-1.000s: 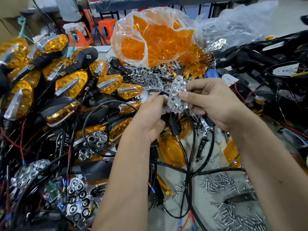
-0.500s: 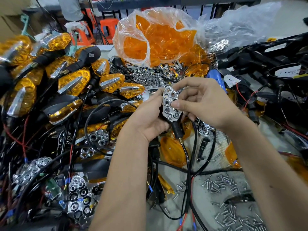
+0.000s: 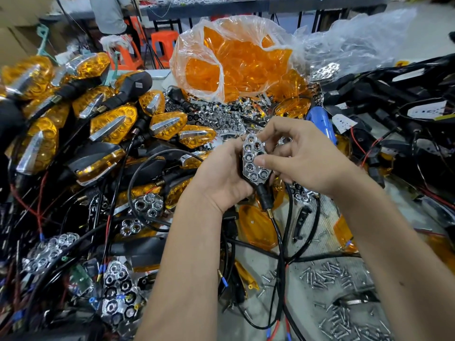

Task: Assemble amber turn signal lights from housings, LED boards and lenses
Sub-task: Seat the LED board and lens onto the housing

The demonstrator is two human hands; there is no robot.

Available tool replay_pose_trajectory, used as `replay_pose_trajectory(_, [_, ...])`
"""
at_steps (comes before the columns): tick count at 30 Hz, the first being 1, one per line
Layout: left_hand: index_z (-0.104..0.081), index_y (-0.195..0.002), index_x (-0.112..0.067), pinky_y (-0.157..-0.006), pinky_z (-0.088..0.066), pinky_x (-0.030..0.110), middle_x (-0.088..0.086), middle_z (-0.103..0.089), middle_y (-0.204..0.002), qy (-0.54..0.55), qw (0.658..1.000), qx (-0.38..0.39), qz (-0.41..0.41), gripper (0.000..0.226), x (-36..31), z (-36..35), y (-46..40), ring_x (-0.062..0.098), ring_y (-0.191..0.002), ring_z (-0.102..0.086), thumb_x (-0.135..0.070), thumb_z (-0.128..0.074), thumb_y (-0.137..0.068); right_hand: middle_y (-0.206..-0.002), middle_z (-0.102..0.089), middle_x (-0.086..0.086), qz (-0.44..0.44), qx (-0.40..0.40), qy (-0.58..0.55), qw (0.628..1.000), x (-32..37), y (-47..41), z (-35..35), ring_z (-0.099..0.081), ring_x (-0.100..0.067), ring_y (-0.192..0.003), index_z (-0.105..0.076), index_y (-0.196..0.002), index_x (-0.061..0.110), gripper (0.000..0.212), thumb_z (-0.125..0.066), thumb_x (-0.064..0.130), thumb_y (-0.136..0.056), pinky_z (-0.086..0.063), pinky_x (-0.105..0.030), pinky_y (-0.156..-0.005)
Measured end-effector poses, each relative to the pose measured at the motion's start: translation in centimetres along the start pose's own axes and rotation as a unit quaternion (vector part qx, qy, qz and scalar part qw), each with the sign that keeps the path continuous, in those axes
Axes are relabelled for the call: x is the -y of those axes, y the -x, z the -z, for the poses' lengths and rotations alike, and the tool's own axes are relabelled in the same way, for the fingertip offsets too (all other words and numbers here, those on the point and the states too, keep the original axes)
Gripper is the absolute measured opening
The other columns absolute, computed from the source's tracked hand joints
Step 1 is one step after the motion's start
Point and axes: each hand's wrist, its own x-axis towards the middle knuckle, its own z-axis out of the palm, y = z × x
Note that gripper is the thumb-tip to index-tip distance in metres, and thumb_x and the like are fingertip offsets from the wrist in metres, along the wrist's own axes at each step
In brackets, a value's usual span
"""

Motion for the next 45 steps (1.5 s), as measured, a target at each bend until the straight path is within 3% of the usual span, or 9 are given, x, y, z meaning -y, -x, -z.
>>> replay_pose_trajectory(8, [-0.052,-0.141,-0.005,-0.087,-0.047,0.041,0.017,-0.054,-0.123,-0.074,0.997,0.011,-0.017,0.067,0.3,-0.5,0.0,0.033,-0.112,-0.052,-0.058,-0.028,-0.109,-0.091,-0.059,-0.01,-0.061,-0.031,-0.001,0.998,-0.2,0.0,-0.2,-0.058,-0.013,-0.047,-0.054,-0.109,0.02,0.038,-0.083,0.011,-0.086,-0.042,-0.024,-0.041])
replay_pose_trajectory(12, [-0.048,-0.146,-0.013,-0.082,-0.051,0.042,0.01,-0.068,-0.107,-0.105,0.993,0.013,-0.044,0.063,0.5,-0.1,-0.2,0.026,-0.093,-0.067,-0.06,-0.032,-0.107,-0.091,-0.059,-0.005,-0.066,-0.036,-0.001,0.997,0.0,0.1,0.3,-0.06,-0.014,-0.053,-0.06,-0.122,0.028,0.049,-0.087,0.017,-0.083,-0.046,-0.018,-0.052])
replay_pose_trajectory(16, [-0.054,-0.139,-0.015,-0.074,-0.057,0.037,0.013,-0.072,-0.121,-0.123,0.988,0.051,-0.084,0.065,0.7,-0.2,-0.2,0.023,-0.097,-0.071,-0.064,-0.034,-0.102,-0.115,-0.065,0.002,-0.026,0.001,0.003,1.0,0.3,0.6,0.9,-0.065,-0.017,-0.065,-0.072,-0.119,0.047,0.046,-0.085,0.017,-0.085,-0.054,-0.014,-0.063])
replay_pose_trajectory(19, [-0.05,-0.139,-0.007,-0.081,-0.06,0.04,0.021,-0.065,-0.132,-0.1,0.987,0.056,-0.117,0.06,0.8,-0.5,-0.4,0.028,-0.107,-0.069,-0.052,-0.054,-0.1,-0.102,-0.072,0.017,0.011,-0.027,-0.006,1.0,0.1,0.6,1.3,-0.065,0.0,-0.078,-0.075,-0.11,0.048,0.046,-0.084,0.01,-0.084,-0.06,-0.024,-0.074])
replay_pose_trajectory(22, [-0.046,-0.131,-0.017,-0.098,-0.057,0.05,0.016,-0.059,-0.134,-0.196,0.971,0.003,-0.136,0.058,1.3,0.1,-0.9,0.027,-0.113,-0.066,-0.033,-0.075,-0.084,-0.105,-0.078,0.006,0.008,-0.088,-0.04,0.995,-0.6,0.3,1.7,-0.073,-0.011,-0.099,-0.076,-0.113,0.031,0.038,-0.085,0.009,-0.082,-0.06,-0.039,-0.089])
replay_pose_trajectory(25, [-0.051,-0.126,-0.019,-0.101,-0.056,0.053,0.017,-0.061,-0.131,-0.296,0.945,-0.007,-0.139,0.051,1.6,0.2,-1.1,0.029,-0.111,-0.069,-0.034,-0.078,-0.085,-0.098,-0.079,-0.004,-0.005,-0.141,-0.093,0.986,-1.2,0.2,2.1,-0.075,-0.024,-0.083,-0.076,-0.111,0.024,0.039,-0.085,0.002,-0.08,-0.062,-0.034,-0.068])
replay_pose_trajectory(31, [-0.05,-0.111,-0.012,-0.06,-0.053,0.026,0.009,-0.056,-0.093,-0.299,0.938,0.013,-0.173,0.012,1.6,0.5,-1.4,0.016,-0.066,-0.061,-0.015,-0.059,-0.105,-0.1,-0.075,-0.01,-0.024,-0.119,-0.17,0.978,-1.4,0.0,2.4,-0.069,-0.015,-0.081,-0.077,-0.109,0.019,0.018,-0.077,0.013,-0.092,-0.057,-0.026,-0.064])
replay_pose_trajectory(37, [-0.045,-0.103,-0.018,-0.058,-0.048,0.028,0.007,-0.049,-0.085,-0.289,0.944,0.021,-0.158,0.013,1.7,0.5,-1.5,0.017,-0.063,-0.057,-0.012,-0.057,-0.106,-0.085,-0.075,0.002,-0.02,-0.139,-0.157,0.978,-1.4,0.0,2.2,-0.066,-0.006,-0.072,-0.08,-0.09,0.026,0.013,-0.072,0.02,-0.097,-0.054,-0.025,-0.053])
replay_pose_trajectory(45, [-0.05,-0.109,-0.013,-0.062,-0.051,0.032,0.019,-0.059,-0.107,-0.194,0.974,-0.025,-0.113,0.012,1.8,-0.1,-1.3,0.022,-0.067,-0.06,-0.018,-0.04,-0.112,-0.102,-0.074,0.001,-0.007,-0.216,-0.024,0.976,-1.8,-0.4,1.0,-0.073,-0.011,-0.084,-0.076,-0.115,0.019,0.023,-0.075,0.01,-0.095,-0.06,-0.025,-0.058])
